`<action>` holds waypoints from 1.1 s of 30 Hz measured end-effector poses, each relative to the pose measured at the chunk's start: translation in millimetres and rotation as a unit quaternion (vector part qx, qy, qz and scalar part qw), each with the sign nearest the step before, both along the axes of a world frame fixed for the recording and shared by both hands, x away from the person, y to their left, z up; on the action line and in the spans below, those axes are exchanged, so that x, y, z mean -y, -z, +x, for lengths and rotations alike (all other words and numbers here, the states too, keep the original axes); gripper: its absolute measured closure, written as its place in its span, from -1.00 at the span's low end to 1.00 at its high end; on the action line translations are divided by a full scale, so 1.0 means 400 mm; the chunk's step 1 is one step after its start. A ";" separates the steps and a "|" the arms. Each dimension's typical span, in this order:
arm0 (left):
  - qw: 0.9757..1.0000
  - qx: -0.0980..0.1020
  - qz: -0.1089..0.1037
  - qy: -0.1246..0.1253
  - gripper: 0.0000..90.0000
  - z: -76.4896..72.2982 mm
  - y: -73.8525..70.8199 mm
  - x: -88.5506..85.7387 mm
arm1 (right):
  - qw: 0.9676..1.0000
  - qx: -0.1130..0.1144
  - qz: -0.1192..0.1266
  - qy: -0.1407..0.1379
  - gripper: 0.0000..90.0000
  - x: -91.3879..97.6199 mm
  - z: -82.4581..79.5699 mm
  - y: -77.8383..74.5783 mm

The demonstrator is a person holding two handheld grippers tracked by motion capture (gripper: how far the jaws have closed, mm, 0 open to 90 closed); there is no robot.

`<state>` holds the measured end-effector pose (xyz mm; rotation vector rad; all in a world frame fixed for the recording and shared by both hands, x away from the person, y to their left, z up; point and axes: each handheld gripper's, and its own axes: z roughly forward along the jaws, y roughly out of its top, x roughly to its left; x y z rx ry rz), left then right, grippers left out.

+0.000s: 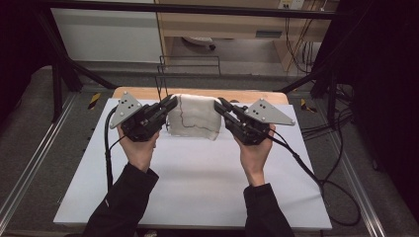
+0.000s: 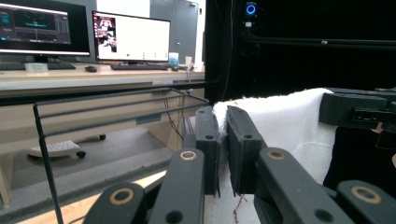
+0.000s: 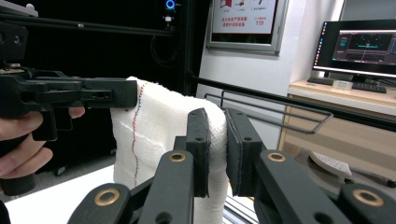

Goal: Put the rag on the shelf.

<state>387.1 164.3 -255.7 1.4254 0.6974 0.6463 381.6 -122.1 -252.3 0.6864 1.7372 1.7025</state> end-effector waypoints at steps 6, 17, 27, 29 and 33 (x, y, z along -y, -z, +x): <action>1.000 0.007 -0.003 -0.006 0.86 0.013 -0.025 -0.007 | 1.000 0.006 0.001 0.000 0.79 -0.011 0.015 -0.022; 1.000 0.011 -0.008 -0.015 0.86 0.049 -0.048 -0.010 | 1.000 0.011 0.004 0.009 0.79 -0.023 0.055 -0.052; 0.999 0.018 -0.005 -0.027 0.86 0.091 -0.082 -0.015 | 1.000 0.014 0.013 0.016 0.79 -0.035 0.094 -0.074; 0.999 0.018 -0.005 -0.027 0.86 0.098 -0.089 -0.017 | 1.000 0.015 0.013 0.017 0.79 -0.037 0.105 -0.084; 0.999 0.016 -0.005 -0.030 0.86 0.115 -0.106 -0.017 | 1.000 0.018 0.017 0.020 0.79 -0.042 0.124 -0.100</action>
